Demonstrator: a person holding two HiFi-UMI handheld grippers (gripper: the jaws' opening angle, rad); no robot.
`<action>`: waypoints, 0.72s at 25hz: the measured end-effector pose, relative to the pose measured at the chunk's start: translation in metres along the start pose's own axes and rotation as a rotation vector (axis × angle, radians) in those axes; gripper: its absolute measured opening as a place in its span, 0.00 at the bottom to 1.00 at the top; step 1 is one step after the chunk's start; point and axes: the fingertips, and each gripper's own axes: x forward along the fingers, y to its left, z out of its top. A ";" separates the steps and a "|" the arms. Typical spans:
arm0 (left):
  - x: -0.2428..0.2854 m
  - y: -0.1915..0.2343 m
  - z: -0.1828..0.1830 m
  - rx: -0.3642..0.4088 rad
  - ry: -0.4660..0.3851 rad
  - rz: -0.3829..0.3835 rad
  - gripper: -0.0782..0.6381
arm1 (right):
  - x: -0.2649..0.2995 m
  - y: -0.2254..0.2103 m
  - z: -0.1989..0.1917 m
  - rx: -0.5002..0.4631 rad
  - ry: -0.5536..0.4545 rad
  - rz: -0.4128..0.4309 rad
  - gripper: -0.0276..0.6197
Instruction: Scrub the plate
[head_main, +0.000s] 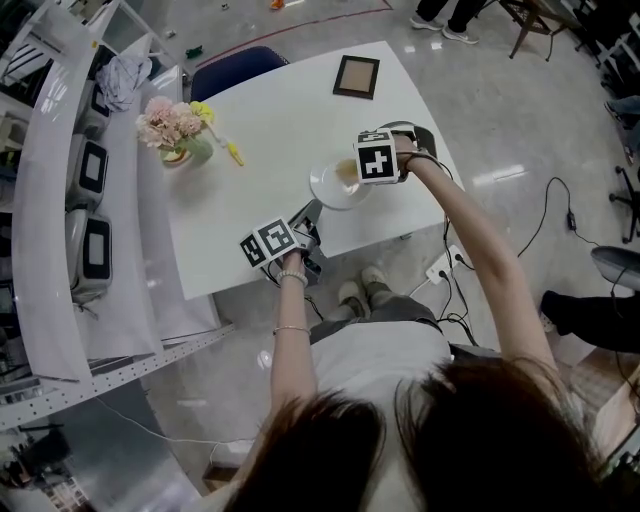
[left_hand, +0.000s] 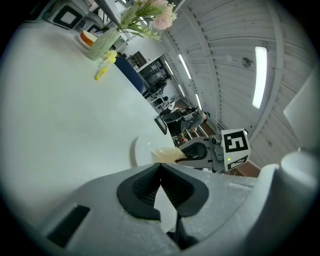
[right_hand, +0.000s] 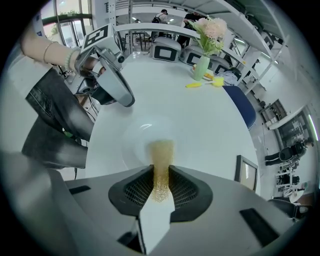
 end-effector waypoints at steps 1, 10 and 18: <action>0.000 0.000 -0.001 0.015 0.010 0.006 0.12 | 0.000 0.001 0.000 0.007 0.003 -0.001 0.18; 0.002 0.003 -0.003 0.063 0.052 0.025 0.12 | -0.002 0.010 -0.001 0.075 0.017 0.003 0.18; 0.003 0.006 -0.002 0.060 0.061 0.023 0.12 | -0.003 0.019 0.001 0.115 0.031 0.003 0.18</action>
